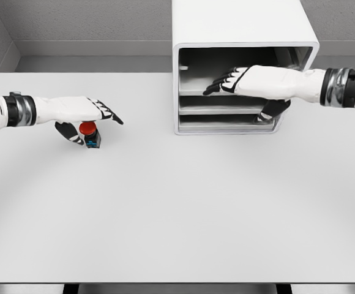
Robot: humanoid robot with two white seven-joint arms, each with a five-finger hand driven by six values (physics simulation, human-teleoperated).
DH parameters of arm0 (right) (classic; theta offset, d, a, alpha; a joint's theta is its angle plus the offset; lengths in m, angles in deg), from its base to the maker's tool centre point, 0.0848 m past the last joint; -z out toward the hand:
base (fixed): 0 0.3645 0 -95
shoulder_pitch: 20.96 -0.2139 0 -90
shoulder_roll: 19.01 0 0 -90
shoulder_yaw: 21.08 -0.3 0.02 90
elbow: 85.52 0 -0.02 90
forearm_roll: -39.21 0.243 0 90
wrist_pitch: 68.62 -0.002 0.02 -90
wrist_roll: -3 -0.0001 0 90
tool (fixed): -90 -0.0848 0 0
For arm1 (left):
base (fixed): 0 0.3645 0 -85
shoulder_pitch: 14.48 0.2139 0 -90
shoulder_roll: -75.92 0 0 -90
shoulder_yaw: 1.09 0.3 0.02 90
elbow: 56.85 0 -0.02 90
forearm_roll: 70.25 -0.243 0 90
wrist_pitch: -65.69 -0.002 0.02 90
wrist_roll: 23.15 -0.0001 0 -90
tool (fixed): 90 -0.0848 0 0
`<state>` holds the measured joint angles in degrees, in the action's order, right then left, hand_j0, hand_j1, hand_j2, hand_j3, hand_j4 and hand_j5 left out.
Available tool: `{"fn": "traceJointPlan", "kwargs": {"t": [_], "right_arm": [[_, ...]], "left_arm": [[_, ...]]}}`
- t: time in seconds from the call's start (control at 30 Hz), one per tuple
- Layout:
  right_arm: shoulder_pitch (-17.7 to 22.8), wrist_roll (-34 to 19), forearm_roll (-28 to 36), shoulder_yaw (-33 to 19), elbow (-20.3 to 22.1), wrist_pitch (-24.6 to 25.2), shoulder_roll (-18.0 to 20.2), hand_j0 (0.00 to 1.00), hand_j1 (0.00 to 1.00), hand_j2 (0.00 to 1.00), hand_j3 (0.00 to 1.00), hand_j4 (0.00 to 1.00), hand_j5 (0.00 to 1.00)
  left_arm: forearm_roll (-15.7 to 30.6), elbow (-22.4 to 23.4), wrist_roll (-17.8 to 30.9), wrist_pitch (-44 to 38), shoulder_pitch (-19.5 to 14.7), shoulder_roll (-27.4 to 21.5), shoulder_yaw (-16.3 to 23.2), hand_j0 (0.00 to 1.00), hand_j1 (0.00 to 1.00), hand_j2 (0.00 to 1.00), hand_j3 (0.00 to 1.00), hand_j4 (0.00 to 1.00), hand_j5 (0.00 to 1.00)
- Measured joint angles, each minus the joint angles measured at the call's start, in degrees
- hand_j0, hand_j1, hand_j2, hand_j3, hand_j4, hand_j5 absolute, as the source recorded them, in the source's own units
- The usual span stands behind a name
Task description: Slide open multi-storey tabletop storage cabinets and put open load switch and slide close multi-storey tabletop storage cabinets
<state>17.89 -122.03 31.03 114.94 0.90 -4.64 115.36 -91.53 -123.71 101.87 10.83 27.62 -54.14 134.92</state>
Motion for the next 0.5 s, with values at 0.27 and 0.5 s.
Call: {"fn": "traceJointPlan", "kwargs": {"t": [0.27, 0.5], "right_arm": [[0.0, 0.0, 0.9, 1.8, -4.2, 0.0, -1.6, 1.00, 1.00, 1.00, 1.00, 1.00, 1.00], [-2.0, 0.0, 0.9, 1.5, -8.4, 0.0, -3.2, 1.00, 1.00, 1.00, 1.00, 1.00, 1.00]], "left_arm": [[0.0, -0.3, 0.0, 0.0, 0.1, -1.1, 0.0, 0.73, 0.73, 0.73, 0.73, 0.73, 0.73], [0.6, -1.4, 0.0, 0.0, 0.4, -2.1, 0.0, 0.73, 0.73, 0.73, 0.73, 0.73, 0.73]]}}
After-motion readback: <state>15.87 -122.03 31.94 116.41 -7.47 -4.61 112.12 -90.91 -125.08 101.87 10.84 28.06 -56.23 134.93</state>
